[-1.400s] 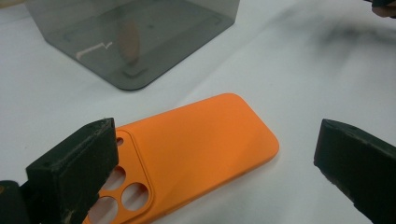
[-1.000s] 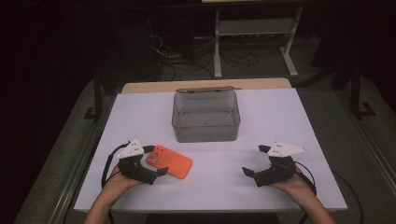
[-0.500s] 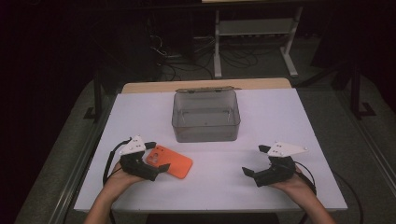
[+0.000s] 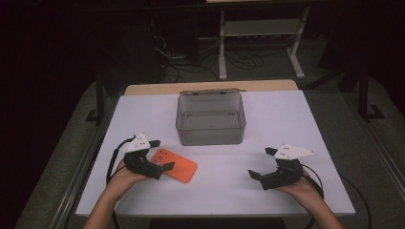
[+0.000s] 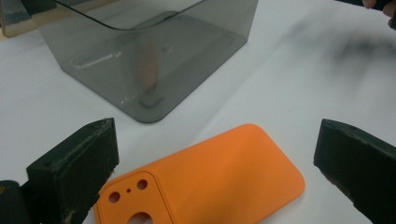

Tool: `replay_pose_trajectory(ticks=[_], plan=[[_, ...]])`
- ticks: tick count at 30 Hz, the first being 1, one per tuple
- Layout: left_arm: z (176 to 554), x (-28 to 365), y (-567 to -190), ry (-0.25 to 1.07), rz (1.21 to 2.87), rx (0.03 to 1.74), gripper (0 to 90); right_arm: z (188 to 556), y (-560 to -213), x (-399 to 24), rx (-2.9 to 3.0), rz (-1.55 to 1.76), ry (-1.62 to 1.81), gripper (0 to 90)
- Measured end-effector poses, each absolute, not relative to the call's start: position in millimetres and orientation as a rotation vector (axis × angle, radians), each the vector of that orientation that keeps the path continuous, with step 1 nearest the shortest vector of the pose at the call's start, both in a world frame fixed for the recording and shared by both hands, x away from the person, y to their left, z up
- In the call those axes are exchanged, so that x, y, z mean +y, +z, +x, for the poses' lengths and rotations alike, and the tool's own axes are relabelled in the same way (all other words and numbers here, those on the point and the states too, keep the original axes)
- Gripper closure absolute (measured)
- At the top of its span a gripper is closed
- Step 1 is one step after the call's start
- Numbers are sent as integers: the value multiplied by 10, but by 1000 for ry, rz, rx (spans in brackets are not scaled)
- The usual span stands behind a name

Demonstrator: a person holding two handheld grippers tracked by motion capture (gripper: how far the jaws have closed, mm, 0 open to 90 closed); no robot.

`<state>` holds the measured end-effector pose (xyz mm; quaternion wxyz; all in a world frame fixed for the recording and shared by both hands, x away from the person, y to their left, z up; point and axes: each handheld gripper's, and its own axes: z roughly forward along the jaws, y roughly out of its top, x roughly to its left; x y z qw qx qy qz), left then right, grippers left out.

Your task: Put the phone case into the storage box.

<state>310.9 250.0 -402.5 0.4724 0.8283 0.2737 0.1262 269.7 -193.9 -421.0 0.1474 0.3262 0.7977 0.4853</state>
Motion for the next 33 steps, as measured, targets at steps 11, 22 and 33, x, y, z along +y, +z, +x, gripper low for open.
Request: replay_pose_trajectory(ticks=[11,22,33], plan=[[3227,2524,-3969,315,2026,671,41,2706,-4214,-1943,2293,943,1398,0],[3347,2544,-3972,329,2044,689,161,2707,-4212,-1947,2292,947,1398,0],[3536,2533,-4065,378,2131,744,534,2709,-4209,-1957,2290,949,1397,0]])
